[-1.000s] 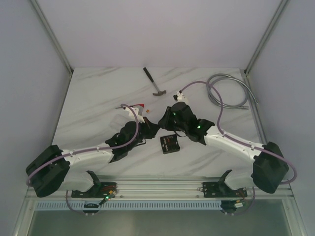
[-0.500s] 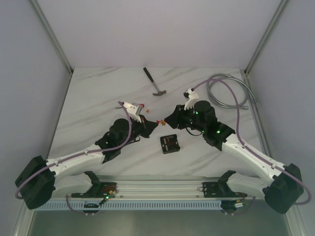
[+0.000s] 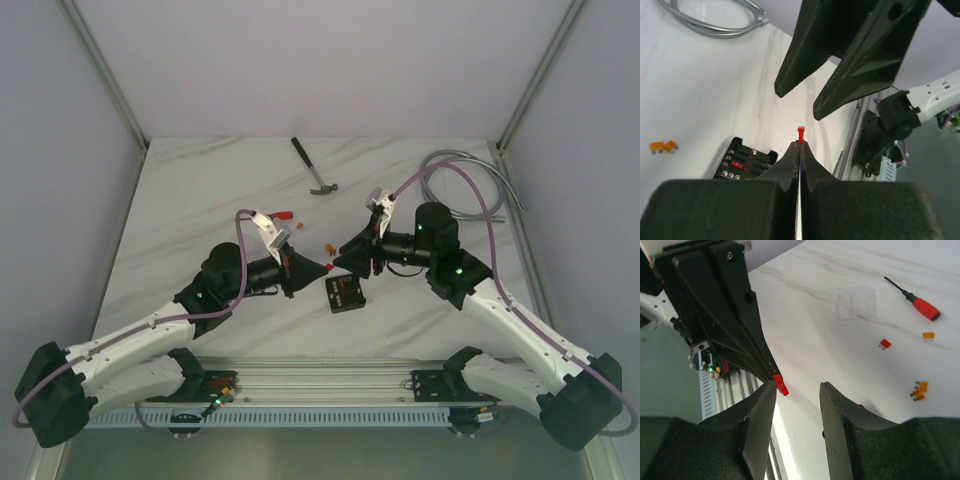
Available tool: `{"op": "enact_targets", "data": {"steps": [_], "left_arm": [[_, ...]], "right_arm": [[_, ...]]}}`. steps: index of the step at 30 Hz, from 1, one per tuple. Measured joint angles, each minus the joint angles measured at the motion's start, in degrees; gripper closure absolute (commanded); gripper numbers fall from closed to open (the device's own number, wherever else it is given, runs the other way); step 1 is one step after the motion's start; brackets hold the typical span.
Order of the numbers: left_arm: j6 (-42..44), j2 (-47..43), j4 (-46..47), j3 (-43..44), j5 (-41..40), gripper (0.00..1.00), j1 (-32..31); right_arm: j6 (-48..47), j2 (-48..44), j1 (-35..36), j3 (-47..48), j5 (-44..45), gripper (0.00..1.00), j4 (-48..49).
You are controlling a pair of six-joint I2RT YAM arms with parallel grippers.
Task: Snap on the fuse box
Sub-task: Pick up the fuse from the center of the board.
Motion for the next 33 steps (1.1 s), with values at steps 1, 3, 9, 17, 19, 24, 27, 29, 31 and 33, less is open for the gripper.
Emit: {"op": "enact_targets", "data": {"steps": [1, 3, 9, 17, 19, 24, 27, 29, 31, 33], "left_arm": [[0.15, -0.33, -0.04, 0.0, 0.92, 1.0, 0.0], [0.33, -0.72, -0.04, 0.02, 2.67, 1.0, 0.0], [0.35, -0.81, -0.02, 0.04, 5.73, 1.0, 0.0], [0.02, 0.46, 1.16, 0.09, 7.52, 1.0, 0.0], [-0.15, 0.76, 1.42, 0.09, 7.89, 1.0, 0.0], [-0.52, 1.01, 2.58, 0.09, 8.87, 1.0, 0.0], [-0.79, 1.03, 3.02, 0.09, 9.35, 1.0, 0.0], [-0.96, 1.03, 3.13, 0.09, 9.6, 1.0, 0.0], [-0.98, 1.03, 3.23, 0.09, 9.9, 1.0, 0.0], [-1.01, 1.03, 3.3, 0.09, 10.03, 1.0, 0.0]], "right_arm": [[-0.63, -0.07, -0.07, 0.0, -1.11, 0.55, 0.02], [-1.9, -0.13, -0.28, -0.02, -3.48, 0.56, 0.0], [-4.59, -0.13, -0.42, -0.02, -9.33, 0.58, -0.02], [-6.97, -0.02, -0.42, -0.02, -13.35, 0.64, -0.52], [-7.3, 0.22, -0.42, -0.02, -13.79, 0.65, -0.7], [-7.96, 0.63, -0.42, -0.52, -14.64, 0.69, -1.03], [-8.28, 0.66, -0.42, -1.05, -15.13, 0.74, -1.16], [-8.48, 0.7, -0.42, -1.14, -15.47, 0.77, -1.33], [-8.66, 0.7, -0.42, -1.14, -15.69, 0.79, -1.38], [-8.7, 0.68, -0.42, -1.14, -15.93, 0.79, -1.38]]}}
